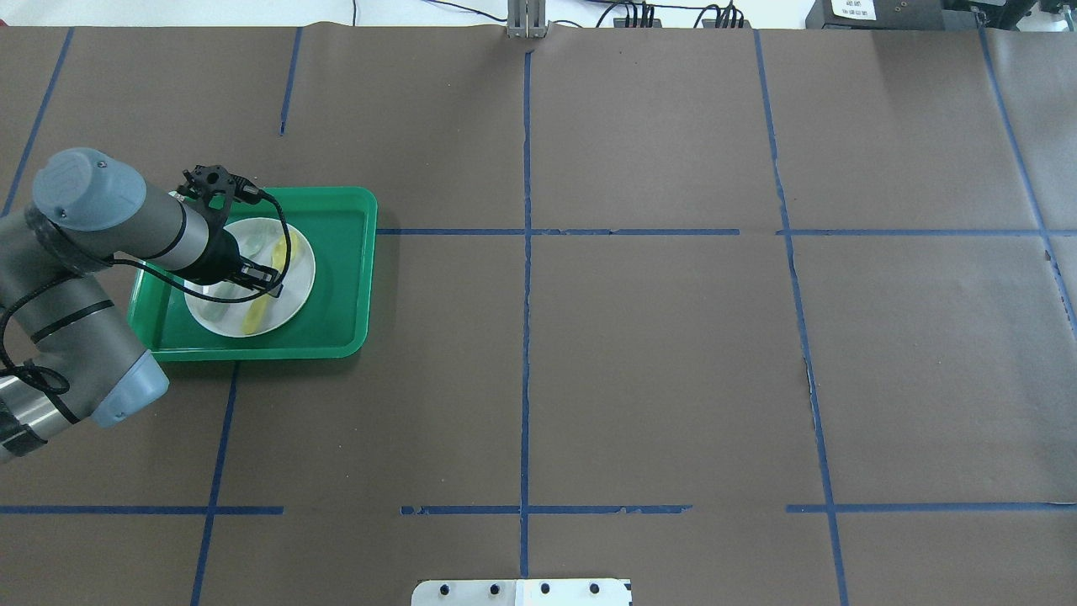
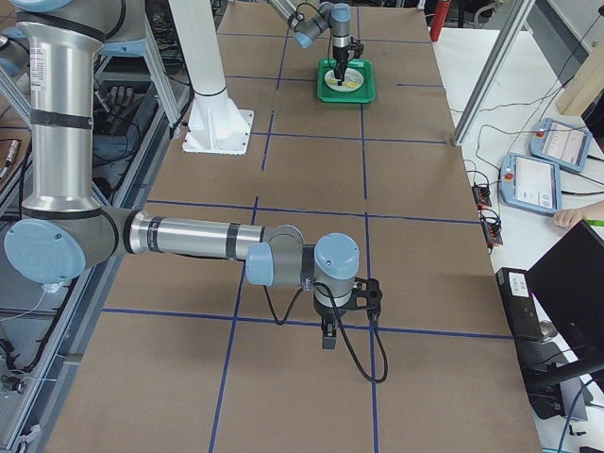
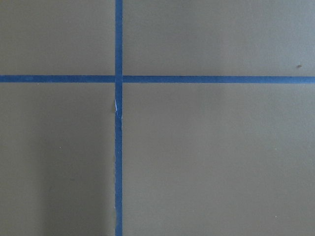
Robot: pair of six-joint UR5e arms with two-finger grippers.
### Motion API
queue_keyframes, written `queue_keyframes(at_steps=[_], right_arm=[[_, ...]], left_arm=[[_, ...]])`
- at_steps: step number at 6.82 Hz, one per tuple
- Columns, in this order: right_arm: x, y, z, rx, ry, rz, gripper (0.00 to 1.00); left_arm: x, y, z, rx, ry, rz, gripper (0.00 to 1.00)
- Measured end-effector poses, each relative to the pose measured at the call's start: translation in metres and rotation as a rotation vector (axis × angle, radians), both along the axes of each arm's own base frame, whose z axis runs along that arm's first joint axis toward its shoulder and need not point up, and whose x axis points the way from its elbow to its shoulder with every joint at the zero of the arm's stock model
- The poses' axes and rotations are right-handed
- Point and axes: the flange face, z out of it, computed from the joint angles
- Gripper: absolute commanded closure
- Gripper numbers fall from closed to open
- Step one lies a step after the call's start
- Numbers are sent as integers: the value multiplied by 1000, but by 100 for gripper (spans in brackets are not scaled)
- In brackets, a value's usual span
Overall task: Place spoon
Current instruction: 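Close the left gripper on the yellow spoon and lift it off the plate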
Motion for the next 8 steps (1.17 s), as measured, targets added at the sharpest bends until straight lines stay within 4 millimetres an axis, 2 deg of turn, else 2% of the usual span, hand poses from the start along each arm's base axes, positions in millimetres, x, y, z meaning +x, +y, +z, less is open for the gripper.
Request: queue_keyframes(at_steps=[5,8], right_arm=[[0,0,0,0,0,0,0],[0,0,0,-1,0,0,0]], left_arm=[[3,3,-3,-17,3,-3,96],[-1,4,-8,-55,-25,-11,96]])
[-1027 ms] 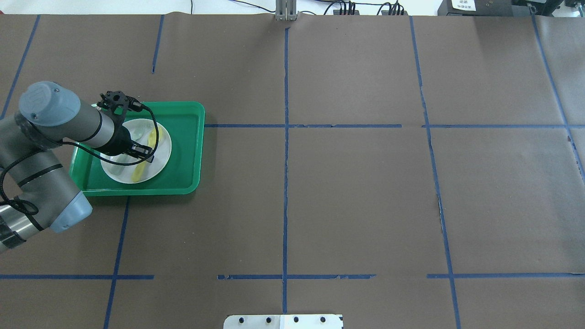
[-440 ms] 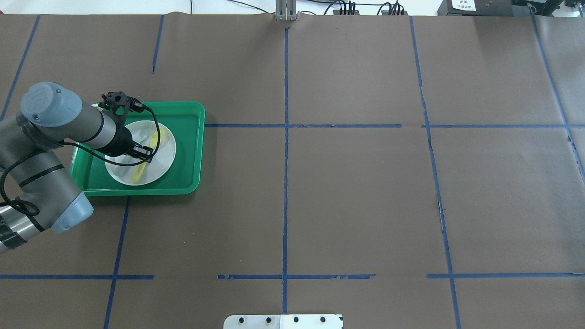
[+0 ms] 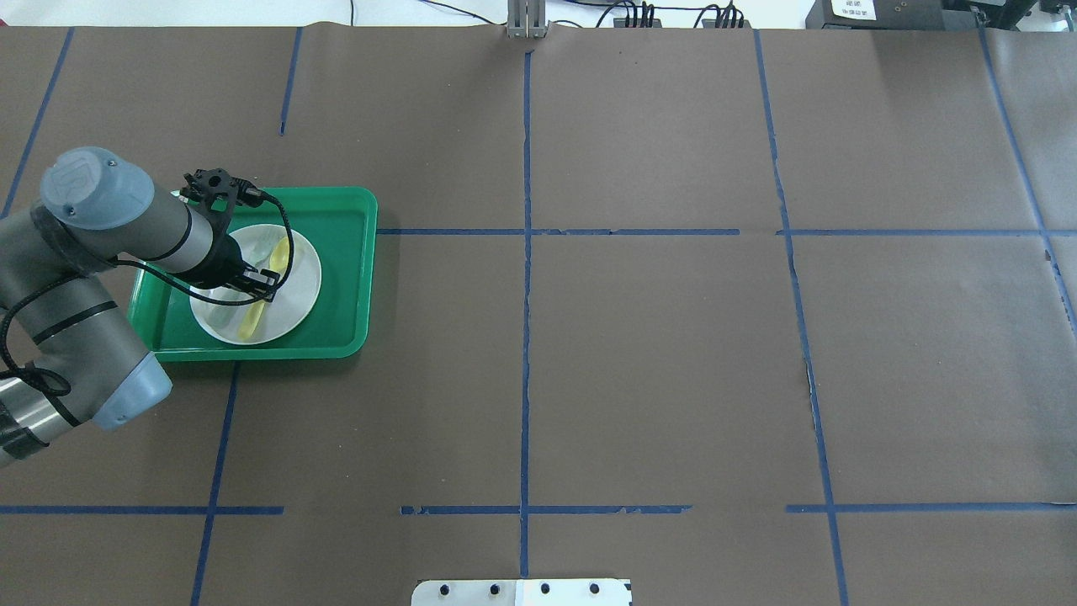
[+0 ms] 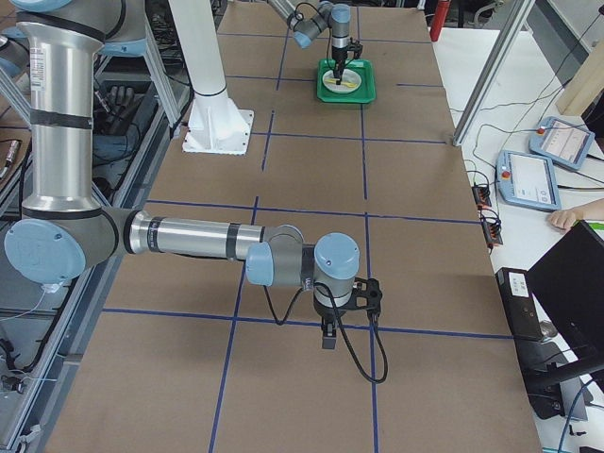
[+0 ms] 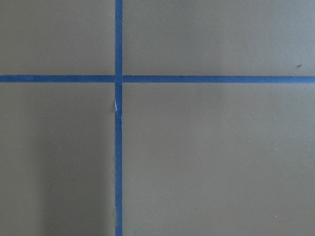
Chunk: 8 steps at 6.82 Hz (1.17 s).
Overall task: Place spoon
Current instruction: 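Close the left gripper on the yellow spoon and lift it off the plate, then move the spoon beside the plate onto the tray and open the left gripper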
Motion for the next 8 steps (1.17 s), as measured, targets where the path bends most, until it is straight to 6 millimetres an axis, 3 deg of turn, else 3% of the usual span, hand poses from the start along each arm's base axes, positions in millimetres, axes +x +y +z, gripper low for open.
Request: queue_keyframes(at_steps=[3,6,8], right_arm=[[0,0,0,1,1,0,0],[0,0,0,1,0,0,0],[0,0,0,1,0,0,0]], left_arm=[[-4,-4,-31,-86,14,-82,96],[22,-23,-83,-254,86,-241,96],[49,-31,-83,-303,75,-259,95]])
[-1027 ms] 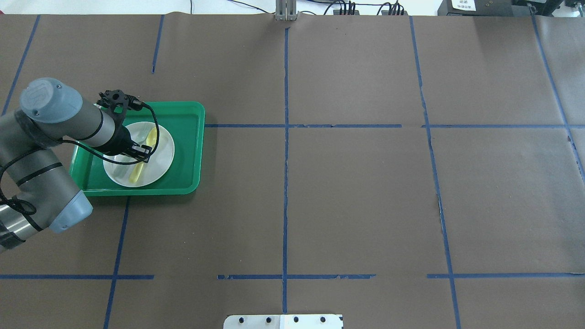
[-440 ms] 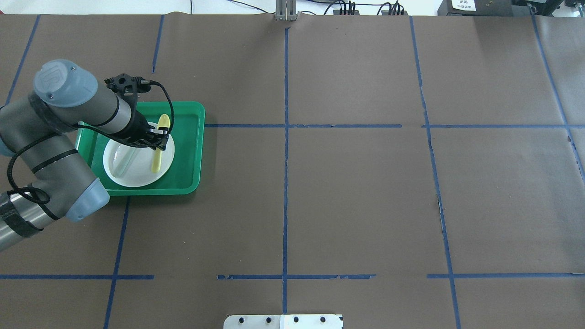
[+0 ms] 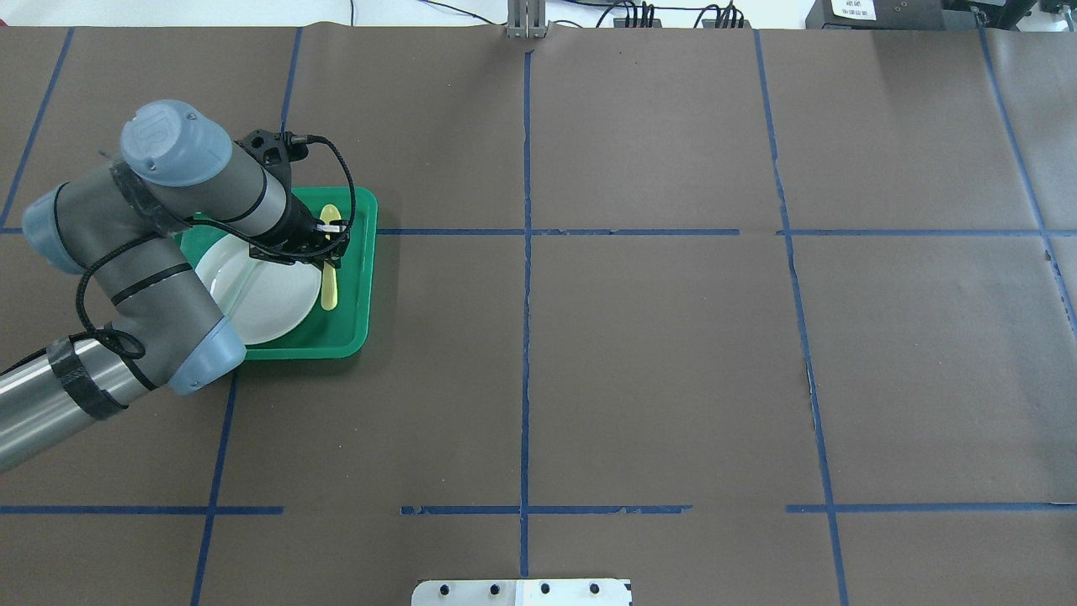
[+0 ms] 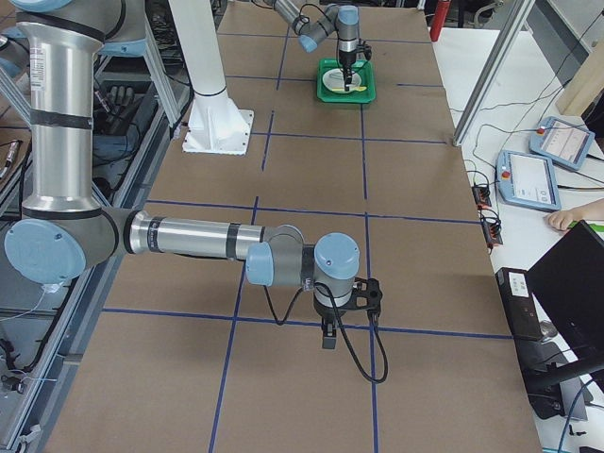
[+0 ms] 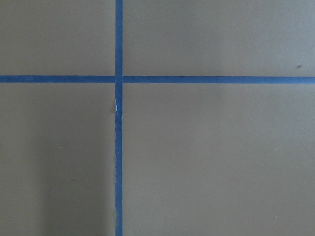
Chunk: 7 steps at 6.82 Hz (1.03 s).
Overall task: Place spoon
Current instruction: 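Move the spoon beside the plate onto the tray and open the left gripper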
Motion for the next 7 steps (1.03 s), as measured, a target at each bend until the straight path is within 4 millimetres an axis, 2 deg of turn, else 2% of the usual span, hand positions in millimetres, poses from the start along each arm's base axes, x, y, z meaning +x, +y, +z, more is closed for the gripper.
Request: queue_keyframes(at_steps=[2,3,6,7], right_arm=[[0,0,0,-1,0,0,0],[0,0,0,0,0,0,0],[0,0,0,-1,0,0,0],[0,0,0,-1,0,0,0]], left_arm=[[12,4,3,-7,-5,13,72],[16,6,4,-6,-6,19,64],[17,8,4,2,-6,26,63],[17,9,1,6,-3,27,59]])
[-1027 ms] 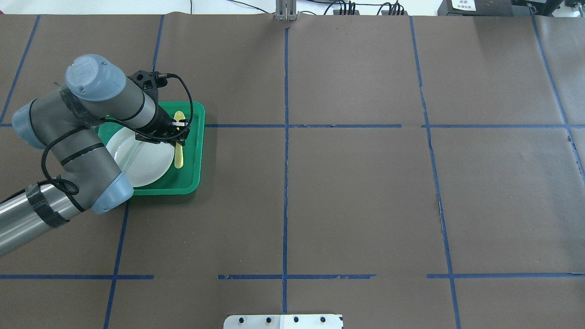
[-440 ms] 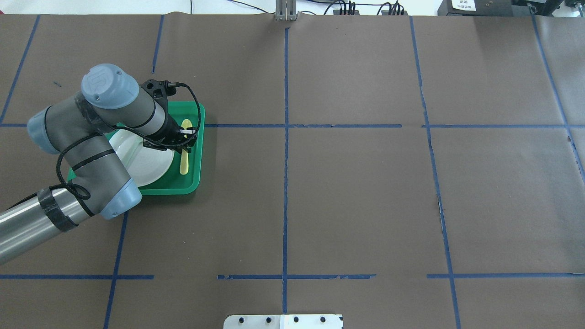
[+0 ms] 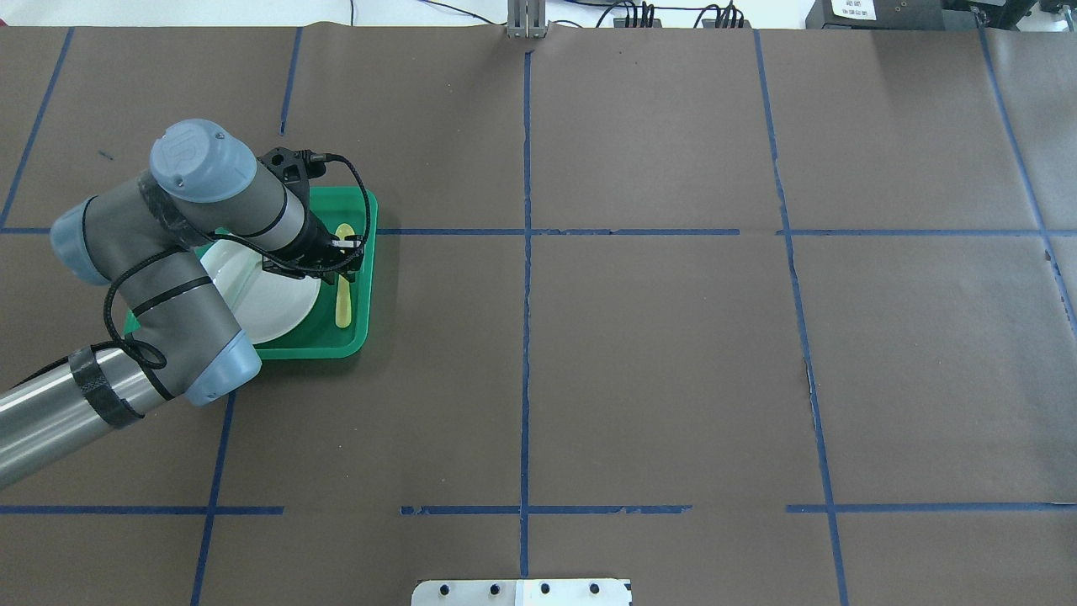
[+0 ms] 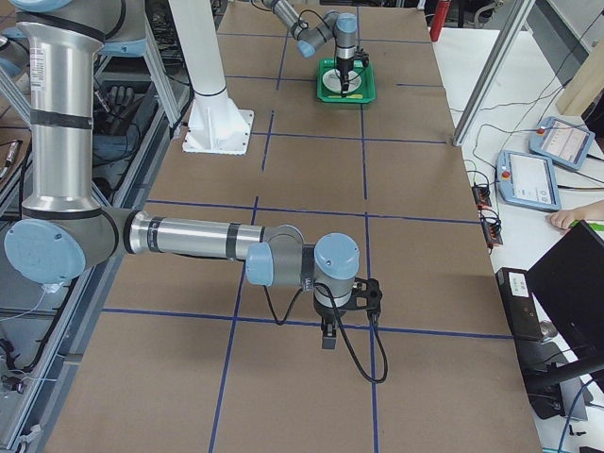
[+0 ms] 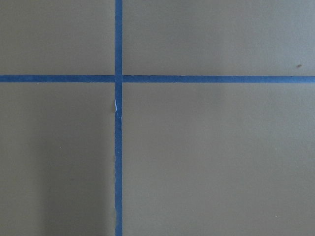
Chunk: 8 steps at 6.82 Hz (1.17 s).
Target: Place spoon
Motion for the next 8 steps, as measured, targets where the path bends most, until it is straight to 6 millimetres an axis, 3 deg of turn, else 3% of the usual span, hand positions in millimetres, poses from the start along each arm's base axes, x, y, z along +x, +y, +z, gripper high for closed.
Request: queue_keyframes(at_steps=[1,2,3,6,8], right_arm=[[0,0,0,0,0,0,0],[0,0,0,0,0,0,0],[0,0,0,0,0,0,0],[0,0,0,0,0,0,0],[0,0,0,0,0,0,0]], left_arm=[[-4,0,-6,9,9,-3,39],[-12,-2,-15,20,21,-13,11],[-25,-7,-22,38,30,-26,1],[-87,-22,-21,107,34,-57,0],[-166,-33,16,164,-33,-1,0]])
